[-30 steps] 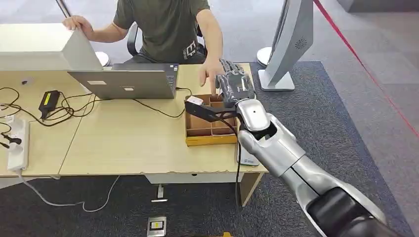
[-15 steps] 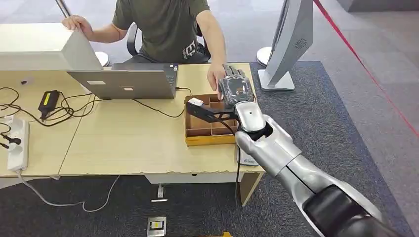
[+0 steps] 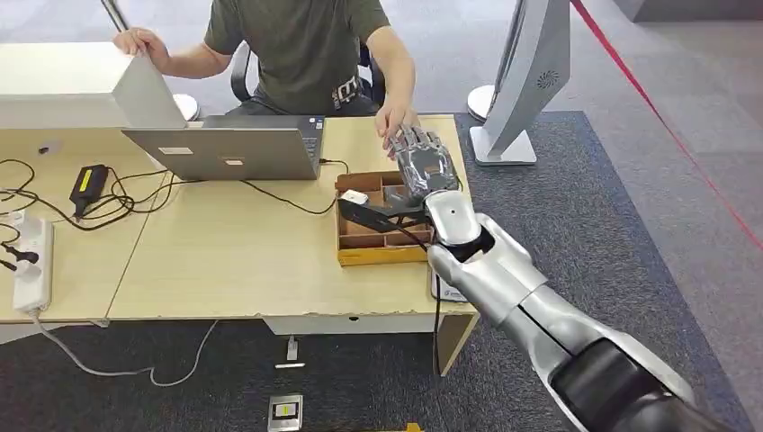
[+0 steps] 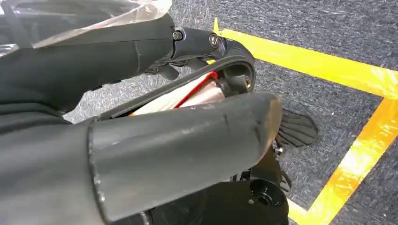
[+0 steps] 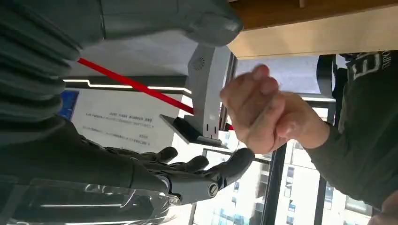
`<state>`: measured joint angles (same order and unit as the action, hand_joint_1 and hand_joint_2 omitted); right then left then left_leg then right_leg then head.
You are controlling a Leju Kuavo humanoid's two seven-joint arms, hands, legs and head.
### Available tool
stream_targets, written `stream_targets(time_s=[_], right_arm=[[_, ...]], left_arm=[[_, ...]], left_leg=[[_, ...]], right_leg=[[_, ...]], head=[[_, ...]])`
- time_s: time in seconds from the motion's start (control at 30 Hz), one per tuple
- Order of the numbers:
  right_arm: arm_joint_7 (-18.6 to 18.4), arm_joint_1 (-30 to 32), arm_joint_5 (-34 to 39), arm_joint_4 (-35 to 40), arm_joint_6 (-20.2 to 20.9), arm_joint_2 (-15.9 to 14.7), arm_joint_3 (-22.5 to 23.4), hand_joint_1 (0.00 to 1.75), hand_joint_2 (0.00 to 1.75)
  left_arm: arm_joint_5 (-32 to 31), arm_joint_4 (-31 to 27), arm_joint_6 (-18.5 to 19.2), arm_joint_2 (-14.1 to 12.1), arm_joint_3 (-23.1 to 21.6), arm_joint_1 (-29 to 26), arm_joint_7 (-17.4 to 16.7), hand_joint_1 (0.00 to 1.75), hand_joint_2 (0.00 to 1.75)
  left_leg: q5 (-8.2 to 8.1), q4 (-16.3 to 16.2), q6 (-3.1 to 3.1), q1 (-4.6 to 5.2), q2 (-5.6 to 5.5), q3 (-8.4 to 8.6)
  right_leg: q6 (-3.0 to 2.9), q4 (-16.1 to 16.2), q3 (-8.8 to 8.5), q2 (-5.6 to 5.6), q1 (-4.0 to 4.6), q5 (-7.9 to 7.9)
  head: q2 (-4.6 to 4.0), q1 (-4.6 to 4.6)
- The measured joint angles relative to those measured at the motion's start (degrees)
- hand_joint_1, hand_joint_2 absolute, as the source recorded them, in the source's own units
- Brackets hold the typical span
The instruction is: Pass the card to the sensor for recognition and then transmit it.
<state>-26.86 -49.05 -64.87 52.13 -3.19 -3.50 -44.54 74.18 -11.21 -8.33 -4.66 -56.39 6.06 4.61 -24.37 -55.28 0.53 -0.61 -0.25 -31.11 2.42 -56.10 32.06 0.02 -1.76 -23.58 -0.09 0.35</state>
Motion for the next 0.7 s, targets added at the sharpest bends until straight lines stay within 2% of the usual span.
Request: stream_targets(time_s=[0.23, 0.4, 0.7], right_arm=[[0.13, 0.09, -0.88, -0.24, -0.94, 0.0, -0.04, 0.0, 0.0], [0.15, 0.23, -1.11, 0.96, -1.05, -1.25, 1.16, 0.0, 0.0], [0.98, 5.93, -0.55, 11.69, 0.92, -7.82, 6.56, 0.0, 0.0]], left_arm=[[0.4, 0.0, -0.94, 0.0, 0.0, -0.02, -0.66, 0.0, 0.0], [0.81, 0.0, -1.38, 0.0, 0.0, -0.07, 0.15, 0.0, 0.0], [1.42, 0.0, -1.36, 0.0, 0.0, -0.34, 0.61, 0.0, 0.0]], left_leg=[[0.0, 0.0, 0.0, 0.0, 0.0, 0.0], [0.0, -0.01, 0.0, 0.0, 0.01, 0.0], [-0.01, -0.03, -0.01, 0.01, 0.0, -0.01]], right_leg=[[0.0, 0.0, 0.0, 0.0, 0.0, 0.0], [0.0, 0.01, 0.01, 0.0, 0.0, 0.0], [0.0, 0.05, 0.01, 0.01, -0.01, 0.01]], head=[[0.02, 0.02], [0.0, 0.02], [0.0, 0.0]])
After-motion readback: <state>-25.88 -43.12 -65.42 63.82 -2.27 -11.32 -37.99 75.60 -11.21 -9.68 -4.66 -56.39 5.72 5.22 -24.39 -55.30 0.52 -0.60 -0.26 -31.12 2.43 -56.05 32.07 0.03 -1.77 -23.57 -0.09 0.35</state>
